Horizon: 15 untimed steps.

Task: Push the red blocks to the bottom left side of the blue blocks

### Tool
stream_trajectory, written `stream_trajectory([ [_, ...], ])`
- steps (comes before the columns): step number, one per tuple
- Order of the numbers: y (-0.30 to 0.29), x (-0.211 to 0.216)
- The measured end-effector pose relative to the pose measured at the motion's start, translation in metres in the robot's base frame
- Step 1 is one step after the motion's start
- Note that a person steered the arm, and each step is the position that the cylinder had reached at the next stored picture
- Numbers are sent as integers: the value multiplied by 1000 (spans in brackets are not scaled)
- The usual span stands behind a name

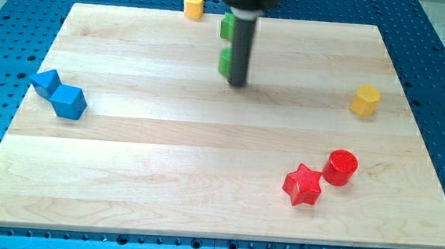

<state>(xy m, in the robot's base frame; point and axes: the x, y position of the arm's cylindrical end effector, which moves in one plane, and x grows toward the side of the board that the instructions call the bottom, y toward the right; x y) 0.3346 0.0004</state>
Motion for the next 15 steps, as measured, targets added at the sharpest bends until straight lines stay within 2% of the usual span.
stream_trajectory([
  [1, -18, -6],
  [2, 2, 6],
  [4, 146, 172],
  [5, 155, 200],
  [7, 276, 197],
  [8, 256, 222],
  [9, 184, 230],
  [10, 188, 256],
  [11, 153, 266],
  [12, 115, 223],
  [13, 181, 214],
  [14, 236, 183],
  [15, 160, 174],
])
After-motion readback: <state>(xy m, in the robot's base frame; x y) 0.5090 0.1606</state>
